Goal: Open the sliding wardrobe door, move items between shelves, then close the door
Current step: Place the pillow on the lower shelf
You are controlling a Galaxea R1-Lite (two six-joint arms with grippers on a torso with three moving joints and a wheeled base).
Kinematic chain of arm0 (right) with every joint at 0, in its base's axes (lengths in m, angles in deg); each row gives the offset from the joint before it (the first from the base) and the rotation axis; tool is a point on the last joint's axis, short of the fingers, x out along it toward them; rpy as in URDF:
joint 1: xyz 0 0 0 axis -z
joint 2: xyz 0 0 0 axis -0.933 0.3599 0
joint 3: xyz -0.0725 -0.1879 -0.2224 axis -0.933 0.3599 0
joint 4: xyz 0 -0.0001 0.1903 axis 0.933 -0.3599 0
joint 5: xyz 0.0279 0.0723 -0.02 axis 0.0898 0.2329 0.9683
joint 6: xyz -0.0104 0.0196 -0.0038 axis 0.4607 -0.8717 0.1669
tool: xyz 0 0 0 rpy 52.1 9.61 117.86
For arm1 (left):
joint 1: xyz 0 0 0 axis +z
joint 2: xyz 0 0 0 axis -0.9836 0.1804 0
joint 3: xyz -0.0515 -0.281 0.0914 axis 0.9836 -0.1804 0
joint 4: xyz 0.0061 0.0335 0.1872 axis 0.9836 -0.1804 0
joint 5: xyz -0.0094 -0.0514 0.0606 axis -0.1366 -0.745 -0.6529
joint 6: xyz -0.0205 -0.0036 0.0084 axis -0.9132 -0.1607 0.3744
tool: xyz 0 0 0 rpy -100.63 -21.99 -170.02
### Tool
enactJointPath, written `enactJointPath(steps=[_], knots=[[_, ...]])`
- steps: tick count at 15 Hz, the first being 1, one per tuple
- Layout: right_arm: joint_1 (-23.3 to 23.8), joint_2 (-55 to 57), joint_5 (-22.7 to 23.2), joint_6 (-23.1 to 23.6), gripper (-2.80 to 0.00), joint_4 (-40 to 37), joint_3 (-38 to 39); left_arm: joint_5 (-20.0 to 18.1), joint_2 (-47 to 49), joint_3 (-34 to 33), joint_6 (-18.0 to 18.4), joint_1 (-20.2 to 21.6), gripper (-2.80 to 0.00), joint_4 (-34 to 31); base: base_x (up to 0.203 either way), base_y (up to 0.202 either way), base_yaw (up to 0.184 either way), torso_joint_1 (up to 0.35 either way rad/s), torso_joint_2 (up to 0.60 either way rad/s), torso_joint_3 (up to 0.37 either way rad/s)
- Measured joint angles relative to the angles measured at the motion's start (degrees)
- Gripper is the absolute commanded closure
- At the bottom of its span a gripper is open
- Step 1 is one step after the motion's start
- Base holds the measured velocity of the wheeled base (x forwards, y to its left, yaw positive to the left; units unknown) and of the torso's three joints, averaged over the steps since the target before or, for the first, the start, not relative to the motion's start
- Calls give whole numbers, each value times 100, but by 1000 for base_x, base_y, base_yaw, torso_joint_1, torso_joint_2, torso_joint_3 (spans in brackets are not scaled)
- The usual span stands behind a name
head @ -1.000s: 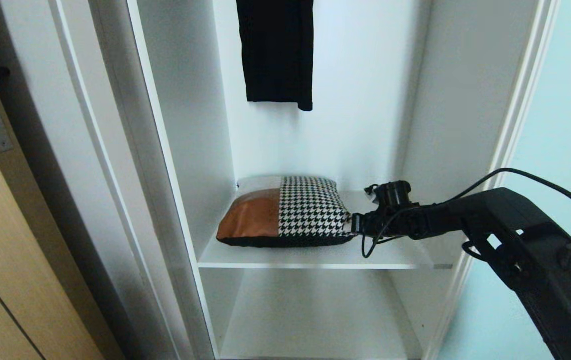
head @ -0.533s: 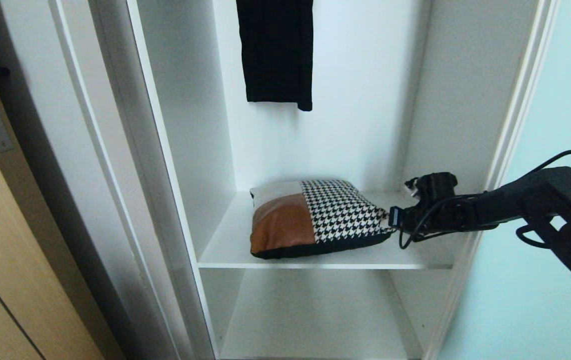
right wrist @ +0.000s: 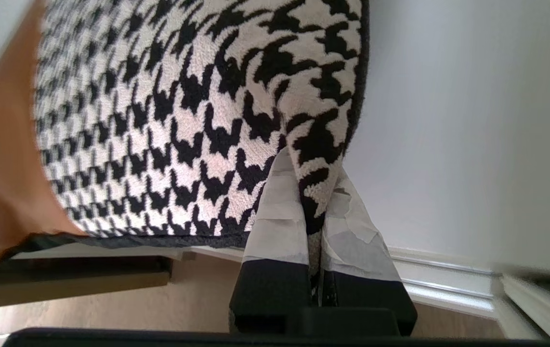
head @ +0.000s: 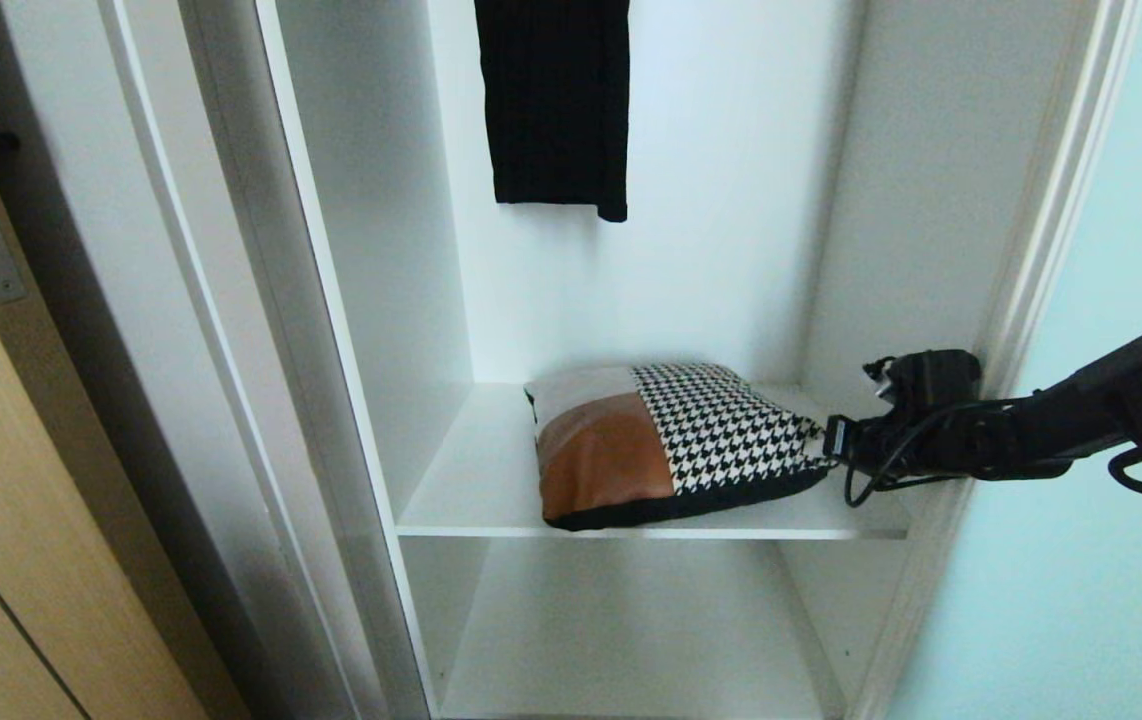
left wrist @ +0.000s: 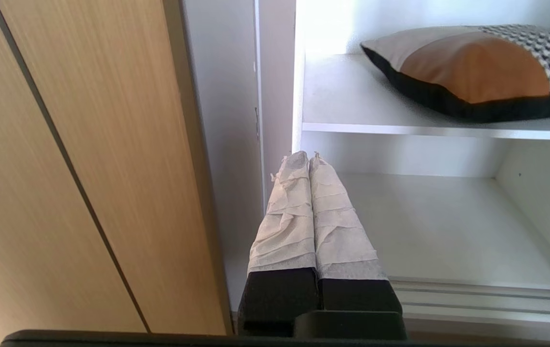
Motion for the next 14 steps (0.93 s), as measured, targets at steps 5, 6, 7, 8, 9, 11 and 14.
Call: enactJointPath(steps=[5, 6, 7, 8, 9, 11, 14], knots=[[-243, -54, -27, 30, 0, 522, 687, 12, 0, 0, 14, 2, 0, 0, 0, 0, 0, 0, 0, 0], [-306, -77, -30, 41, 0, 657, 766, 15, 0, 0, 40, 0, 0, 0, 0, 0, 0, 0, 0, 0], [-369, -97, -65, 44, 0, 742, 816, 17, 0, 0, 55, 0, 0, 0, 0, 0, 0, 0, 0, 0], [-435, -108, -197, 42, 0, 758, 858, 17, 0, 0, 49, 0, 0, -2, 0, 0, 0, 0, 0, 0], [-486, -119, -332, 40, 0, 766, 877, 17, 0, 2, 38, 0, 0, -40, 0, 0, 0, 0, 0, 0], [-519, -165, -379, 38, 0, 756, 900, 17, 12, 49, 73, 0, 0, -185, 0, 0, 0, 0, 0, 0], [-528, -303, -376, 46, 0, 749, 1064, 26, 126, 422, 115, 0, 0, -929, 0, 0, 0, 0, 0, 0]])
